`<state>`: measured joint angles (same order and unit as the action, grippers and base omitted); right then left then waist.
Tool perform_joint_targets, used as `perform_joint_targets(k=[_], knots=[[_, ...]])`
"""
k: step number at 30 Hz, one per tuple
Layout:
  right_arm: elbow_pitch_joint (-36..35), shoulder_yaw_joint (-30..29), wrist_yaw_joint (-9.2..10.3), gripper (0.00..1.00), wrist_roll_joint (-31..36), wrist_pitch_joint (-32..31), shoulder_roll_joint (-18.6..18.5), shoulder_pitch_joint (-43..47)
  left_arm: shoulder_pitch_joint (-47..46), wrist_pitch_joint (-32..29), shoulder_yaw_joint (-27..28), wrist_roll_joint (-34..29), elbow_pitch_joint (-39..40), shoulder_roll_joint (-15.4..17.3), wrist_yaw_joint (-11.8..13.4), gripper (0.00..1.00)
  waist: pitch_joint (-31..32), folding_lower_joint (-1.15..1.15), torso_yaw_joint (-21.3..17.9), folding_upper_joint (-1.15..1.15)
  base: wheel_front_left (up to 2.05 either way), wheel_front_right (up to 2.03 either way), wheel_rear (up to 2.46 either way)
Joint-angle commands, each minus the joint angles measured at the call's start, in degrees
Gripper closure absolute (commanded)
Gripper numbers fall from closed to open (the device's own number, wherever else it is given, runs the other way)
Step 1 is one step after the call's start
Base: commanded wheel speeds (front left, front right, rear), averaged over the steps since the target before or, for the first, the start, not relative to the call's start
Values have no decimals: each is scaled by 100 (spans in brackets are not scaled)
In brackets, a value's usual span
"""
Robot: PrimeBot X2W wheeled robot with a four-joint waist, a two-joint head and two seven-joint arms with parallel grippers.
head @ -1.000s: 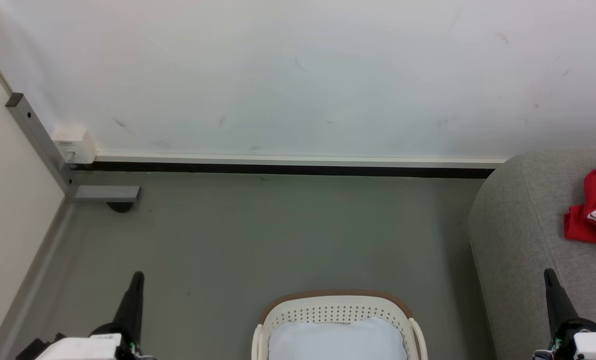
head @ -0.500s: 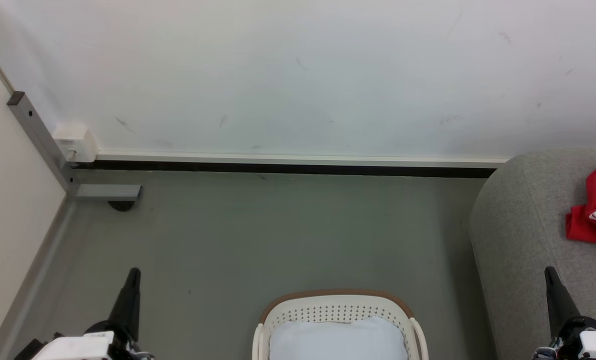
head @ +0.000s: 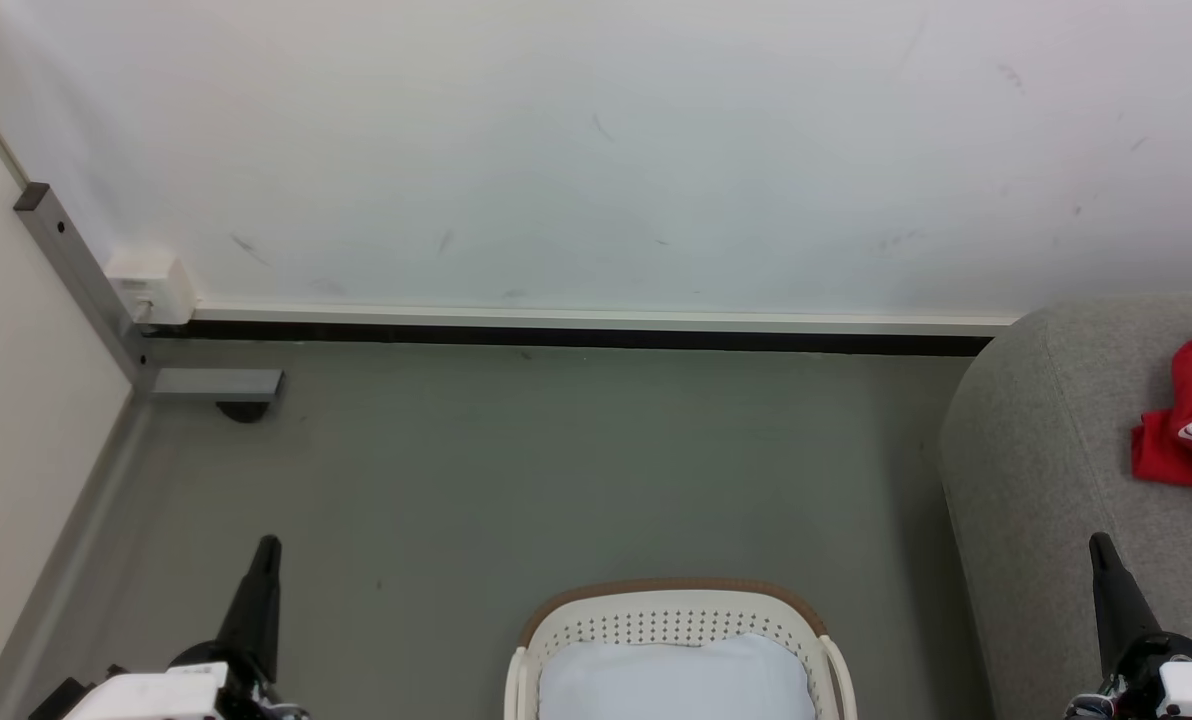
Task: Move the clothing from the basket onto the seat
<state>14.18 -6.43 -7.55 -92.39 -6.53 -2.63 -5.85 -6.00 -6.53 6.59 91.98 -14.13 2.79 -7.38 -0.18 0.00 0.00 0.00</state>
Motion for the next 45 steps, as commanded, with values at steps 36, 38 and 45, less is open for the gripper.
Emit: perform_joint_targets(k=[36,38,45], knots=[[-32,-22,12,100,-6,-21,-47,-74,-48,-22,10,78,20,11,-28,100,0,0,0,0,0,0,0],[-32,-22,12,100,-6,-21,-47,-74,-48,-22,10,78,20,11,-28,100,0,0,0,0,0,0,0],[-32,-21,12,100,-6,-21,-47,-74,-48,-22,10,78,19,11,-28,100,0,0,0,0,0,0,0]])
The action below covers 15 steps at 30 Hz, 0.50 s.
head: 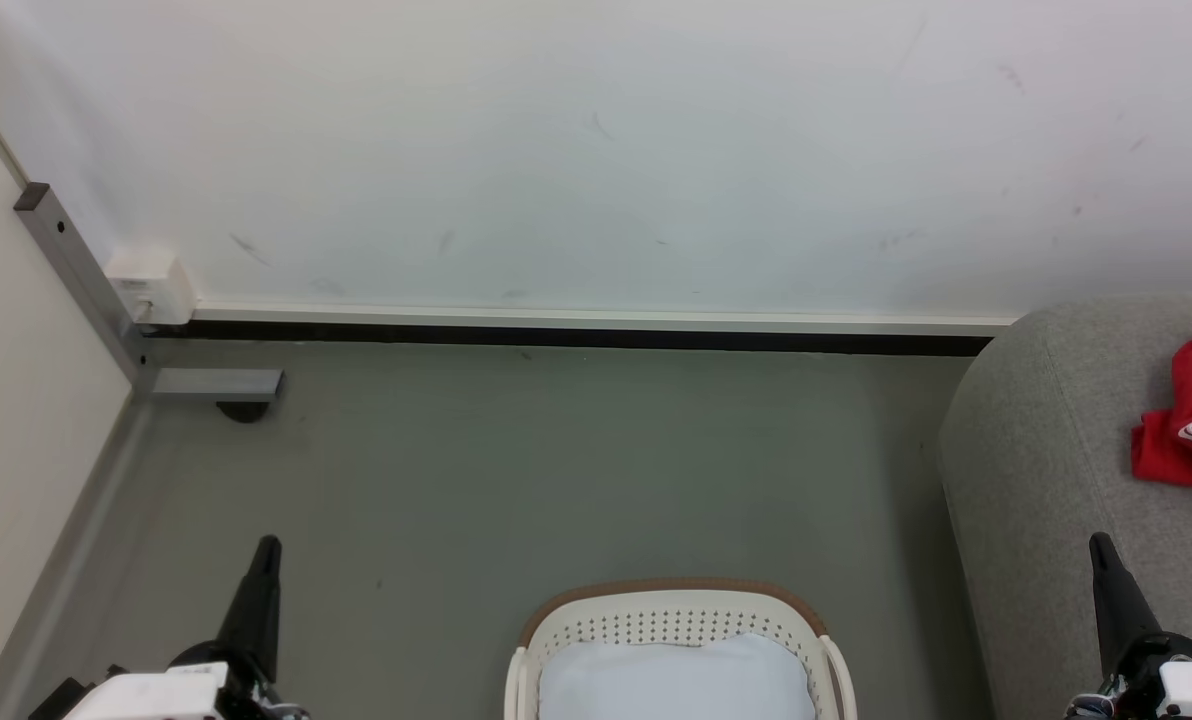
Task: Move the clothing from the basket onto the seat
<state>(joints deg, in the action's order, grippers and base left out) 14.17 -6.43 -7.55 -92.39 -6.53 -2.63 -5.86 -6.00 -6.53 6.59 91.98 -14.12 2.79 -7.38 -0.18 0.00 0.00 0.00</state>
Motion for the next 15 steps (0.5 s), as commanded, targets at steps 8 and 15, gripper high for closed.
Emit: perform_joint_targets(k=[8,15], knots=[[-31,-21,12,100,-6,-21,-47,-74,-48,-22,9,79,18,11,-28,100,0,0,0,0,0,0,0],[-31,-21,12,100,-6,-21,-47,-74,-48,-22,9,79,18,11,-28,100,0,0,0,0,0,0,0]])
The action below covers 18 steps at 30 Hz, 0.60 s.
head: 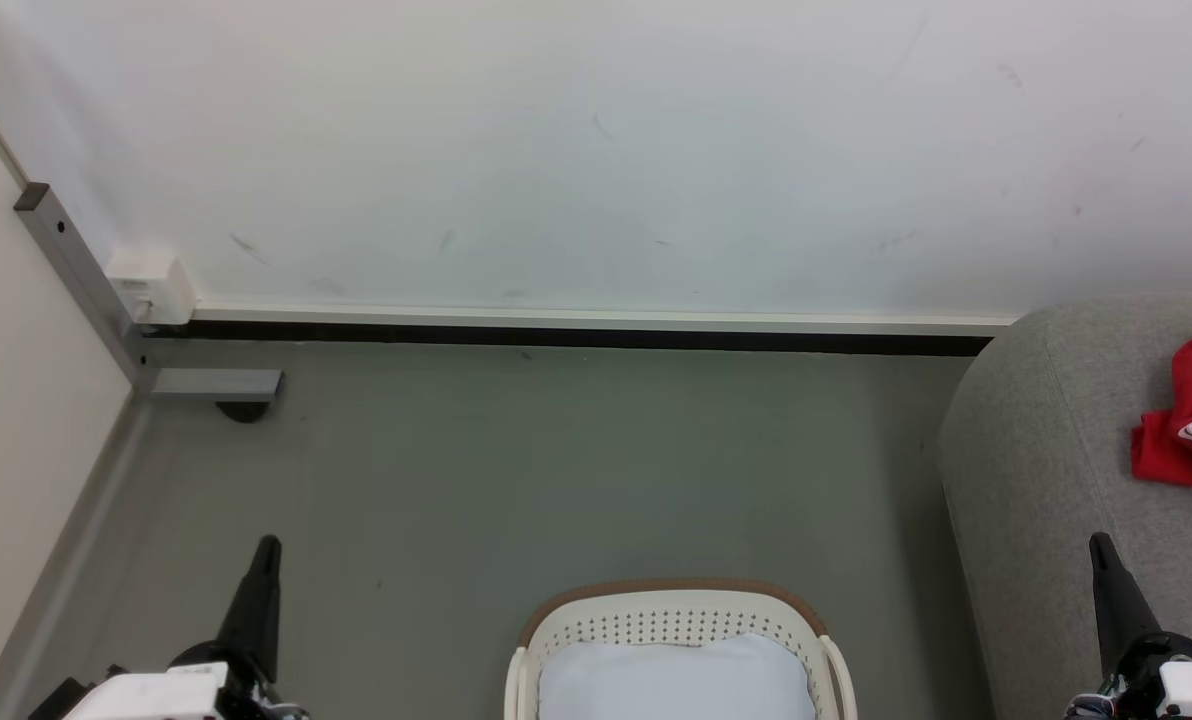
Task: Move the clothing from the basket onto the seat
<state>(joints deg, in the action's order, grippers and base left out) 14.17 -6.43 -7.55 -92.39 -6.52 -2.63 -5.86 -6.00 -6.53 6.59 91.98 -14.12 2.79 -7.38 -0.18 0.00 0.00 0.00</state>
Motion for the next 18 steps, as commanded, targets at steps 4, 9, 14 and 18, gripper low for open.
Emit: perform_joint_targets(k=[4,9,14,18], knots=[[-31,-21,12,100,-6,-22,-47,-74,-48,-21,9,79,19,11,-28,100,0,0,0,0,0,0,0],[-31,-21,12,100,-6,-22,-47,-73,-48,-21,9,79,19,11,-28,100,0,0,0,0,0,0,0],[-31,-21,12,100,-6,-23,-47,-73,-48,-21,9,79,19,11,-28,100,0,0,0,0,0,0,0],[-31,-21,12,100,-6,-22,-47,-73,-48,-21,9,79,19,11,-28,100,0,0,0,0,0,0,0]])
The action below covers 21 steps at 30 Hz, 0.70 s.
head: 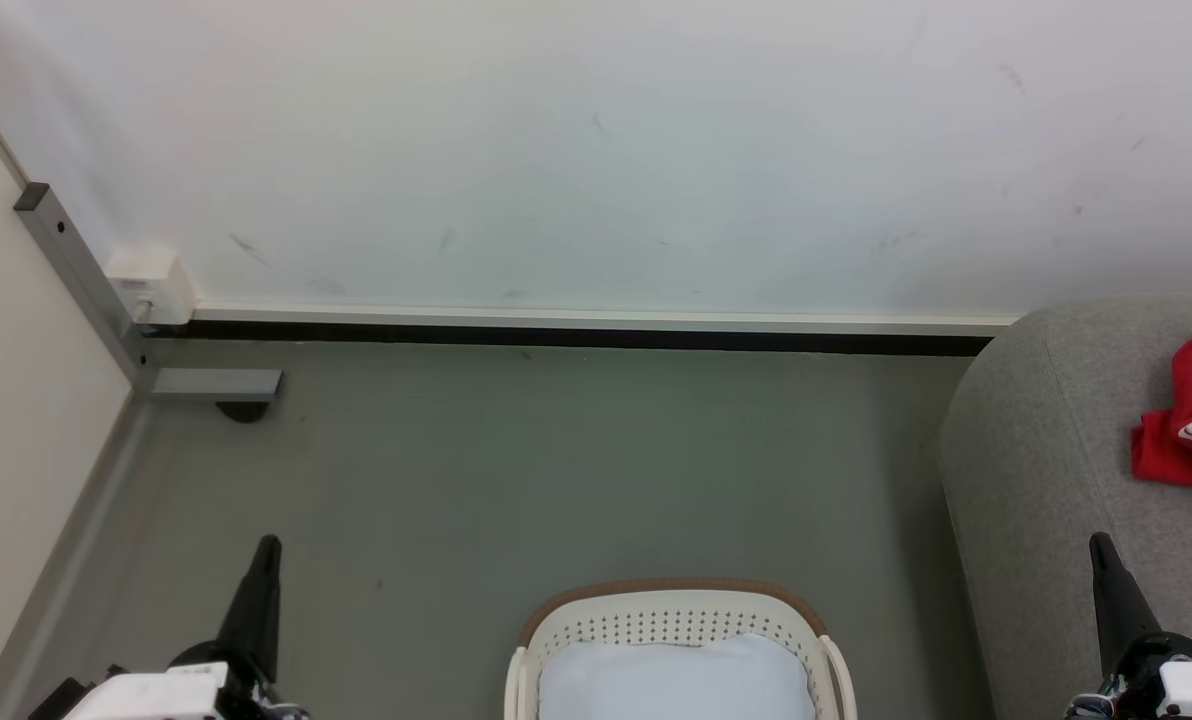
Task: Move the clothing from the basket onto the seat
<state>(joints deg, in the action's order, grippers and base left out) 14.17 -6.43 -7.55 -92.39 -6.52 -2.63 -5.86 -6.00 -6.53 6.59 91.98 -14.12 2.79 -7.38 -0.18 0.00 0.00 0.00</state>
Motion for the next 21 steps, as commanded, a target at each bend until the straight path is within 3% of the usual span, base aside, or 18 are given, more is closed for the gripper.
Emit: perform_joint_targets(k=[1,21], knots=[[-31,-21,12,100,-6,-22,-47,-73,-48,-21,9,79,19,11,-28,100,0,0,0,0,0,0,0],[-31,-21,12,100,-6,-22,-47,-73,-48,-21,8,80,19,11,-29,100,0,0,0,0,0,0,0]])
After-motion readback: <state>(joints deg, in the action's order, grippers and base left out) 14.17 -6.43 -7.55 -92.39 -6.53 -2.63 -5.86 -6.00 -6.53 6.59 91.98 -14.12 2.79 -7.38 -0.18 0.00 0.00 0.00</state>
